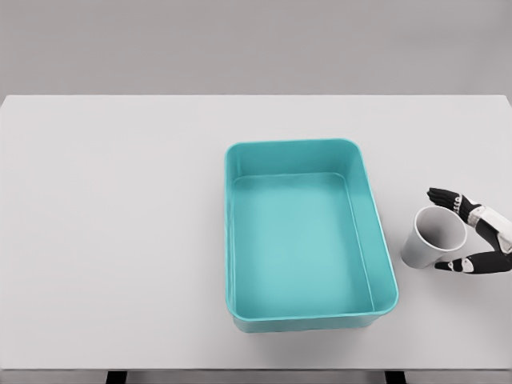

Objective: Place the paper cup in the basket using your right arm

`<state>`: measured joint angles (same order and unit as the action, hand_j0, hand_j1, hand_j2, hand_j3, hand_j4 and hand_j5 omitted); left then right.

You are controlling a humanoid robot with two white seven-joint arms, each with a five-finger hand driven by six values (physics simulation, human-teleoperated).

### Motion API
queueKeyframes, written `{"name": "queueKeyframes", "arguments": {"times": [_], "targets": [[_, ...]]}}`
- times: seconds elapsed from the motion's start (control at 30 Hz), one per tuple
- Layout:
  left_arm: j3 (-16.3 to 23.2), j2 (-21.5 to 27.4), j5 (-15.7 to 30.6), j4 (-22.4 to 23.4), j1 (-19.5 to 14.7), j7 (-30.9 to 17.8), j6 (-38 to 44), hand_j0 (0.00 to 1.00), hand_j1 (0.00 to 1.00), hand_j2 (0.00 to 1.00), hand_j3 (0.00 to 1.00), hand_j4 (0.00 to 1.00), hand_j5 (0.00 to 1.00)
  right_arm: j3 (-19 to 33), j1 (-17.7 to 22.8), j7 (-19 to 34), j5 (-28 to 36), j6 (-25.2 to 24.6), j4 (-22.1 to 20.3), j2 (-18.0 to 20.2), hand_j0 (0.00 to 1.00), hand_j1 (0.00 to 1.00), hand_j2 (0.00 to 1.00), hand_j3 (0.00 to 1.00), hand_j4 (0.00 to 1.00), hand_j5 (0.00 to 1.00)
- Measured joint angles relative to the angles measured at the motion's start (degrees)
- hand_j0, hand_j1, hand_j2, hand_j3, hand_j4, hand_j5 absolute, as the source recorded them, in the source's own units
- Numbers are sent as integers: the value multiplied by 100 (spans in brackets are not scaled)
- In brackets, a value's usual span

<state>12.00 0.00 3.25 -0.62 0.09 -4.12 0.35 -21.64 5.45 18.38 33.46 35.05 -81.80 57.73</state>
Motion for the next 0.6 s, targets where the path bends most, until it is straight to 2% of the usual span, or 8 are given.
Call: {"name": "queueKeyframes", "arguments": {"times": [0.27, 0.43, 0.6], "targets": [[0, 0, 0, 0, 0, 0, 0, 100, 100, 100, 100, 100, 100, 1, 18, -147, 33, 0, -148, 103, 100, 100, 100, 100, 100, 100], [1, 0, 0, 0, 0, 0, 0, 100, 100, 100, 100, 100, 100, 2, 123, -308, 65, 0, -357, 412, 100, 100, 100, 100, 100, 100], [0, 0, 0, 0, 0, 0, 0, 100, 100, 100, 100, 100, 100, -6, 220, -415, 72, -1, -444, 511, 100, 100, 100, 100, 100, 100]]}}
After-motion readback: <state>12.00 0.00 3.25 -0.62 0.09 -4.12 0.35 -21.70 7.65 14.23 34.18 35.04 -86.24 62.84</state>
